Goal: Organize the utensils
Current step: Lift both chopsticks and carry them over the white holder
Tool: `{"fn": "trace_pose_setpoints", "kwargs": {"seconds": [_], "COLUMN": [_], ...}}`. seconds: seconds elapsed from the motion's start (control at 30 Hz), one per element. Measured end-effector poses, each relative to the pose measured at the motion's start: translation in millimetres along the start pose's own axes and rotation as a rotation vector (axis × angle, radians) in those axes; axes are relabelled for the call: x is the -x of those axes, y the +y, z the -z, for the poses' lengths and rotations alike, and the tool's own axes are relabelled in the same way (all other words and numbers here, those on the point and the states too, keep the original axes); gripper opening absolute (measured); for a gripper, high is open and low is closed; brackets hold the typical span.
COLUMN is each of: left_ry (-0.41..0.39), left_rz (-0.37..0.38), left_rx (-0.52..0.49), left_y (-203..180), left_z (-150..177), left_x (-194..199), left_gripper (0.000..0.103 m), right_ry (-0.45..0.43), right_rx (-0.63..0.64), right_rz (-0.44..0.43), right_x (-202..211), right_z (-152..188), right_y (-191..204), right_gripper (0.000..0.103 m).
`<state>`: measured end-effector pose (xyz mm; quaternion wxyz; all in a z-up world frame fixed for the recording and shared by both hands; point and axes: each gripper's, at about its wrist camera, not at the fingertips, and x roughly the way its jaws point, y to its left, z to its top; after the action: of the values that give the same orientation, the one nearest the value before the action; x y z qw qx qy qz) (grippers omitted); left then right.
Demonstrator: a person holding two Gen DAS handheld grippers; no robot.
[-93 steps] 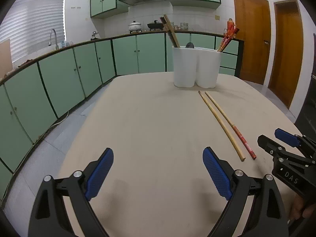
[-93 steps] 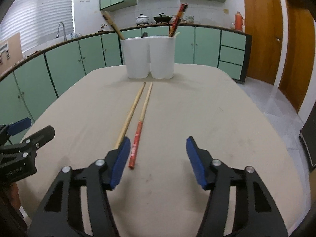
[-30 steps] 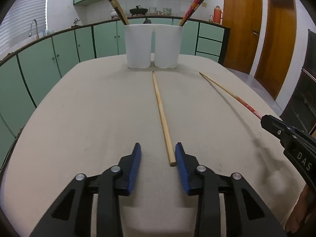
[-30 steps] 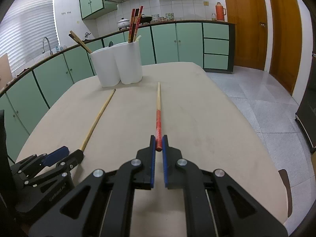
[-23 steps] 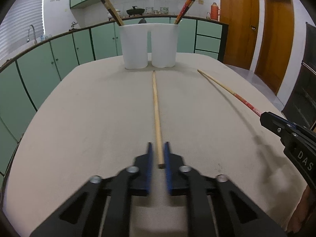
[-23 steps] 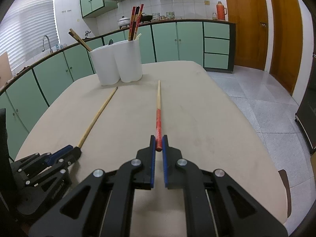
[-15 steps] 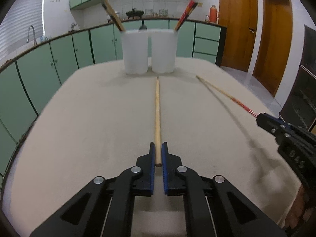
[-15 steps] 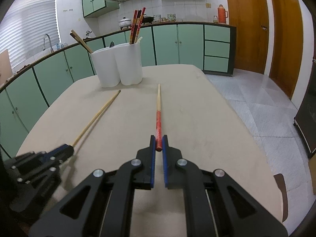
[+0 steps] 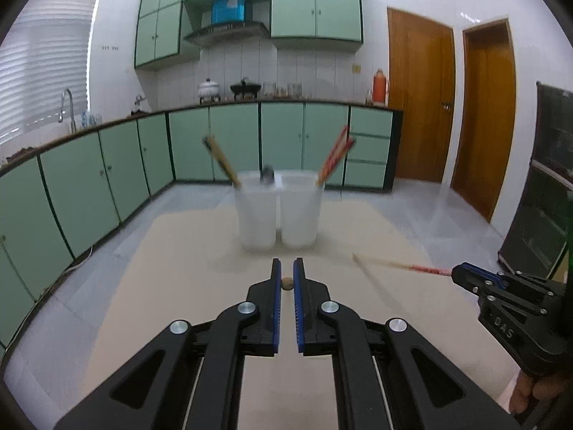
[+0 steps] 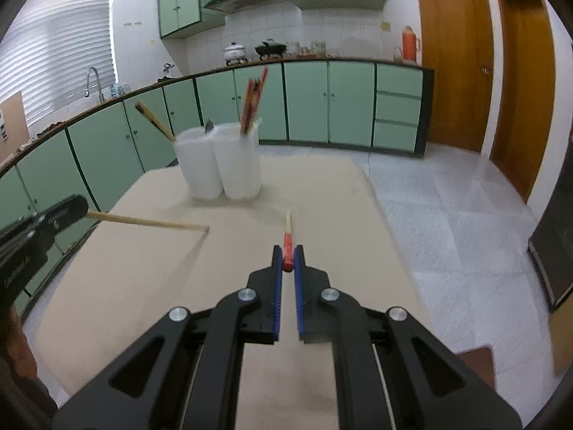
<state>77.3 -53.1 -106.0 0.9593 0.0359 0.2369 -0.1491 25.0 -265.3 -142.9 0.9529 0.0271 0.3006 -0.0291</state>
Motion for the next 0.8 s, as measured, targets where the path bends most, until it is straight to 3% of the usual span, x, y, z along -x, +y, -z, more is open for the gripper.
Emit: {"fn": "trace_pose_setpoints", "kwargs": {"seconds": [0.13, 0.37, 0.67, 0.8], "left_ry": [-0.028, -0.024, -0.021, -0.056], "left_rz": [0.020, 0.055, 0.089, 0.098], "left_rx": [0.013, 0.045, 0.048, 0.055], "left_y": [5, 15, 22, 29], "left_z": [-29, -71, -95, -114], "left_x": [-2, -7, -4, 0], "left_gripper": [0.007, 0.007, 0.007, 0.007], "right_ry": [-0.039, 0.017, 0.001, -0.033], "right_rx": [0.051, 0.089, 0.122, 0.102], "right_rz": [-0.030, -0.147, -0.227, -0.272], "right_x": [15, 16, 23, 27], "right_z": [-41, -110, -162, -192], "right_y": [3, 2, 9, 8], "right_gripper": [0.005, 0.005, 0.005, 0.005]}}
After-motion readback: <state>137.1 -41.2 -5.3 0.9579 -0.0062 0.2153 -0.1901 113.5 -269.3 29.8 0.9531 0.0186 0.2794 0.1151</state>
